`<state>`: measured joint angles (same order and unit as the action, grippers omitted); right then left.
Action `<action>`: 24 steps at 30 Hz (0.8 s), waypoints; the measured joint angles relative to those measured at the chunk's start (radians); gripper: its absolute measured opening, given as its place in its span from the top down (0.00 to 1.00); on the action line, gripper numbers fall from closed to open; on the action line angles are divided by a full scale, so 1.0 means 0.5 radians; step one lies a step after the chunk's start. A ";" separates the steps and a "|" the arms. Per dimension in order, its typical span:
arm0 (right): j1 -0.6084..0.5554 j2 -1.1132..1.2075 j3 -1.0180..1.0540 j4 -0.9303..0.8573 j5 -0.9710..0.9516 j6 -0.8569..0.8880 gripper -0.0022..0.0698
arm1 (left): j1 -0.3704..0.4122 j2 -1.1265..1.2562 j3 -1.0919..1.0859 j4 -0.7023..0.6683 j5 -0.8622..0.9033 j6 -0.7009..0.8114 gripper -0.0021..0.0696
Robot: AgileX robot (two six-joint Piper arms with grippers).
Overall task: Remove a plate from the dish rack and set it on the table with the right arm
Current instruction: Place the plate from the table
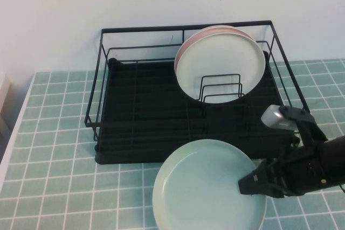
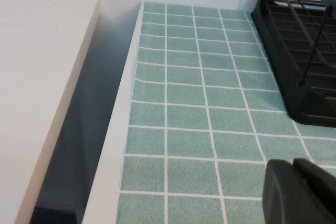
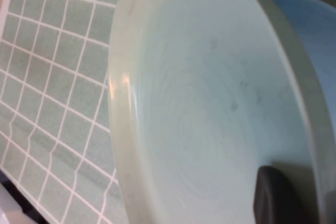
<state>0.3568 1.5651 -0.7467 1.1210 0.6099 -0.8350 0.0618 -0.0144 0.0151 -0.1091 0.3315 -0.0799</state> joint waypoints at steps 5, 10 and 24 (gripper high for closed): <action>0.000 0.005 0.000 0.005 -0.026 -0.074 0.82 | 0.000 0.000 0.000 0.000 0.000 0.000 0.98; 0.000 0.005 0.000 0.007 -0.037 -0.135 0.77 | 0.000 0.000 0.000 0.000 0.000 0.000 0.98; 0.000 0.006 0.000 0.016 -0.037 -0.327 0.44 | 0.000 0.000 0.000 0.000 0.000 0.000 0.98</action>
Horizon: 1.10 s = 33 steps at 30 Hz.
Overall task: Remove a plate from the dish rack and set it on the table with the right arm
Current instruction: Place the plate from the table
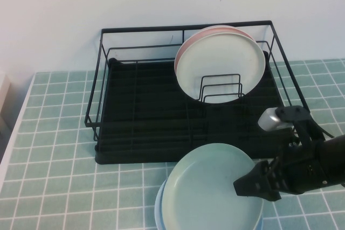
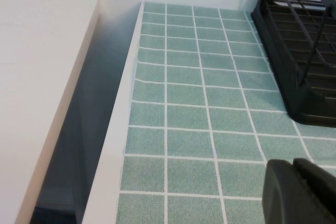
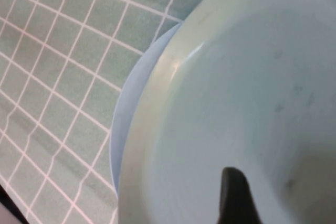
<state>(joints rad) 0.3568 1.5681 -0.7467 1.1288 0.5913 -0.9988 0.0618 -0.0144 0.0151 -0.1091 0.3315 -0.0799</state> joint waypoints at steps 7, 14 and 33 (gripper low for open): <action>0.000 0.000 -0.012 -0.008 0.061 -0.189 0.40 | 0.000 0.000 0.000 0.000 0.000 0.000 0.98; 0.000 0.000 -0.154 -0.216 0.181 -0.192 0.40 | 0.000 0.000 0.000 0.000 0.000 0.000 0.98; 0.000 0.008 -0.482 -0.785 0.611 -0.036 0.40 | 0.000 0.000 0.000 0.000 0.000 0.000 0.98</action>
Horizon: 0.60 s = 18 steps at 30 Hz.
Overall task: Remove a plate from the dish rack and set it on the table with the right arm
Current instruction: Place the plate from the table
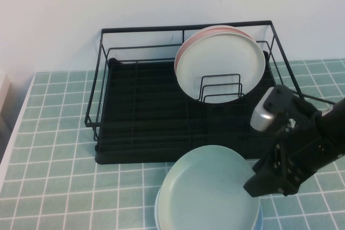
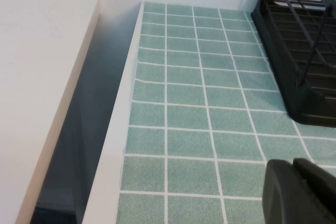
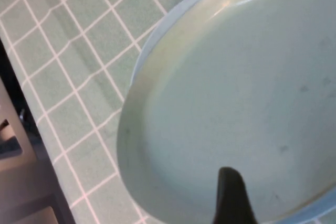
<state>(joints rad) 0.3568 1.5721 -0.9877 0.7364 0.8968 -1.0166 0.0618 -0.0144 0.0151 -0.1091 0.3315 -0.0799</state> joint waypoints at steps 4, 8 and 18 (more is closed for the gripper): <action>0.000 0.000 -0.125 -0.151 0.084 0.063 0.40 | 0.000 0.000 0.000 0.000 0.000 0.000 0.98; 0.000 0.000 -0.273 -0.333 0.199 0.153 0.40 | 0.000 0.000 0.000 0.000 0.000 0.000 0.98; 0.000 -0.097 -0.712 -0.222 0.608 0.261 0.85 | 0.000 0.000 0.000 0.001 0.000 0.000 0.98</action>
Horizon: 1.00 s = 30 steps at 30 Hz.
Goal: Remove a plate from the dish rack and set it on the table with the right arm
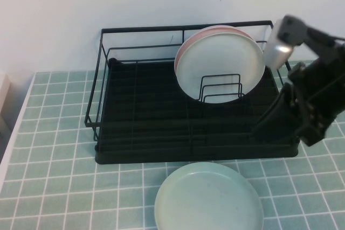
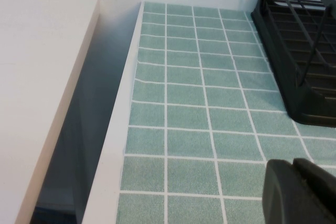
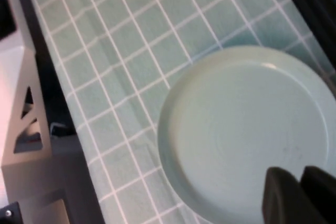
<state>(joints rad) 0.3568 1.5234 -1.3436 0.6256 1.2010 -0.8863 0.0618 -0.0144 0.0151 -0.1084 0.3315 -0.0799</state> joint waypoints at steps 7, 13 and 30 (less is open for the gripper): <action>0.000 -0.570 0.212 0.099 -0.373 -0.061 0.95 | 0.000 0.000 0.000 0.003 0.000 0.000 0.98; 0.000 -1.109 0.627 0.329 -0.888 -0.268 0.96 | 0.000 0.000 0.000 0.003 0.000 0.000 0.98; 0.000 -1.542 0.836 0.410 -0.329 -0.392 0.97 | 0.000 0.000 0.000 0.003 0.000 0.000 0.98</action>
<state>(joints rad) 0.3568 0.7524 -0.9256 0.8305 1.0363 -1.0823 0.0618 -0.0144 0.0151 -0.1069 0.3315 -0.0799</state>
